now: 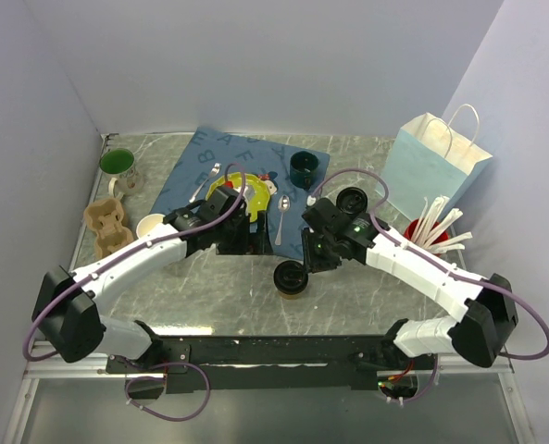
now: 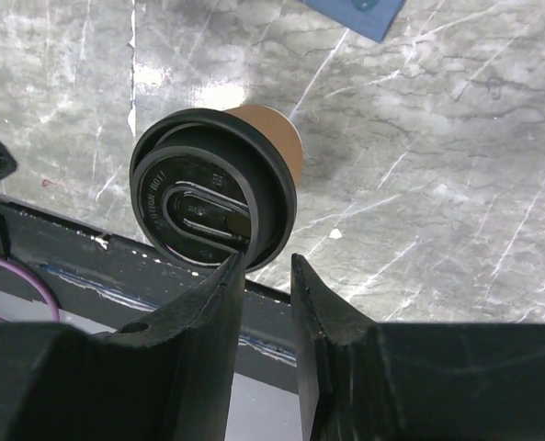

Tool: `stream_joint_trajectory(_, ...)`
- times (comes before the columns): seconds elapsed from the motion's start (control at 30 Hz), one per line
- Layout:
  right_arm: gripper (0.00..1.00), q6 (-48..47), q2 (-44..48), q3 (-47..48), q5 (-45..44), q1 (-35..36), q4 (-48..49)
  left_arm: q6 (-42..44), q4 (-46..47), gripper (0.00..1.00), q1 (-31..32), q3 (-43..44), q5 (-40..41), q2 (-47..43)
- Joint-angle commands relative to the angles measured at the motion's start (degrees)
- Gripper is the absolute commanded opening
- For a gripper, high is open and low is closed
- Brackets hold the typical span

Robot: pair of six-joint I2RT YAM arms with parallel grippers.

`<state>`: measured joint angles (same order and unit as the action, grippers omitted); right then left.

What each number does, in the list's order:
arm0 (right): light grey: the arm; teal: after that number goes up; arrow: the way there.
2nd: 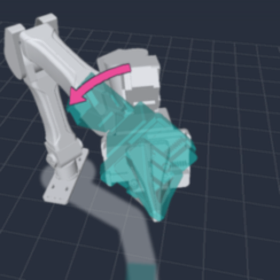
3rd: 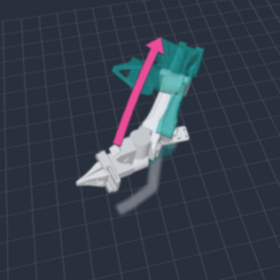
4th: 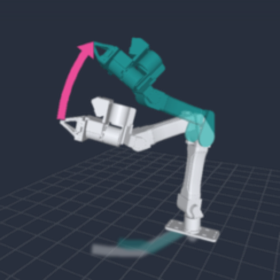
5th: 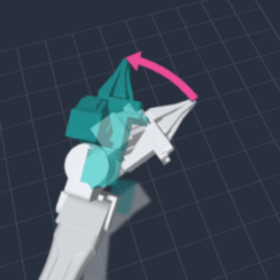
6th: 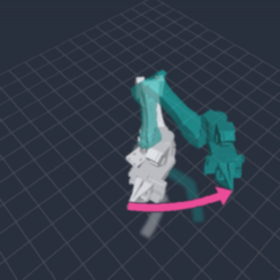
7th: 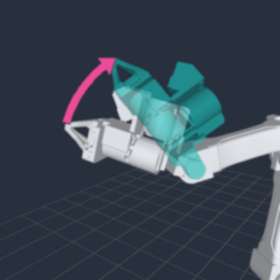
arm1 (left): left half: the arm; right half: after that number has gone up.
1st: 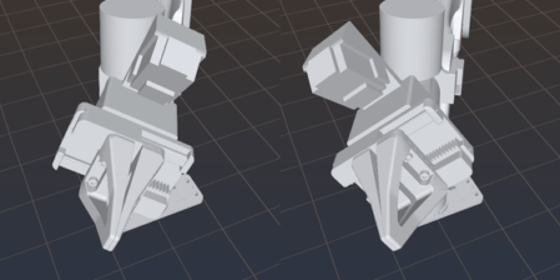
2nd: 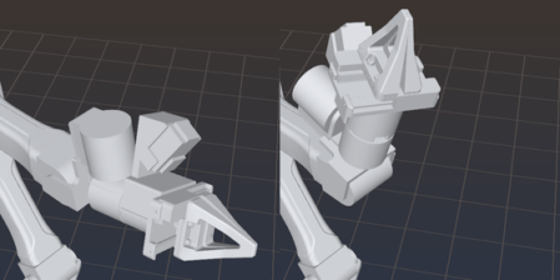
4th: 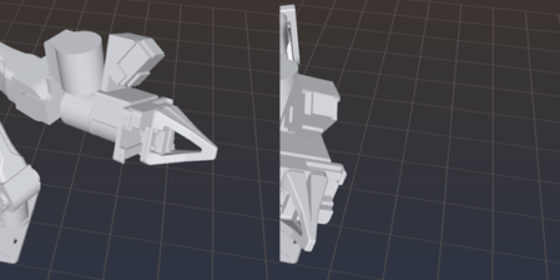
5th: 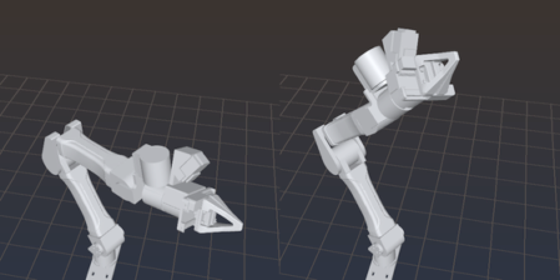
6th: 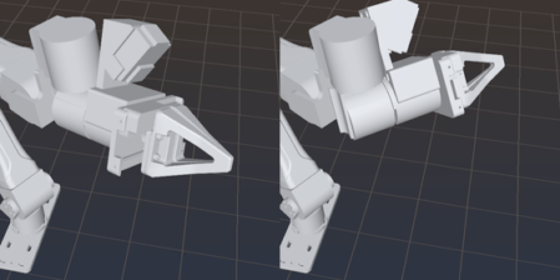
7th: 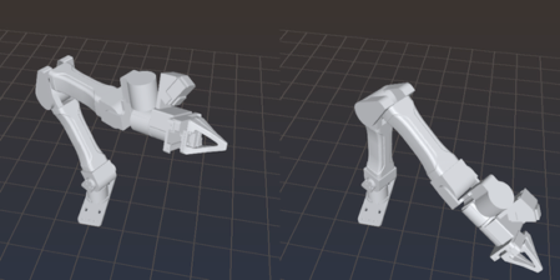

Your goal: Pack the takeout coffee

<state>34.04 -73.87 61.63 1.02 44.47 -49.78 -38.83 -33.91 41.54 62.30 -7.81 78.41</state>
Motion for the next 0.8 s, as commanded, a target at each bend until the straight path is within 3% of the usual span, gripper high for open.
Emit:
stream_joint_trajectory(0.0,0.35,0.15,-1.80,1.83,0.91,-0.08,1.79,-1.43,-0.63,0.97,-0.14,-0.43,3.41,-3.09)
stream_joint_trajectory(0.27,0.33,-0.38,-4.71,2.18,0.57,-0.08,2.67,-1.43,-1.51,0.97,-0.14,-0.16,4.83,-3.79)
stream_joint_trajectory(0.6,0.00,-1.26,-2.69,0.87,-3.47,-0.96,-2.59,-1.34,-1.86,0.97,-0.05,0.01,6.05,-3.79)
stream_joint_trajectory(0.7,0.00,-0.99,2.13,-1.76,-4.35,-5.08,-5.23,-1.60,-2.39,0.97,-0.14,0.80,6.14,-3.62)
stream_joint_trajectory(0.77,0.00,-2.83,5.38,-3.08,-4.88,-11.57,-7.69,-1.86,-2.13,0.97,-0.06,1.59,5.79,-3.62)
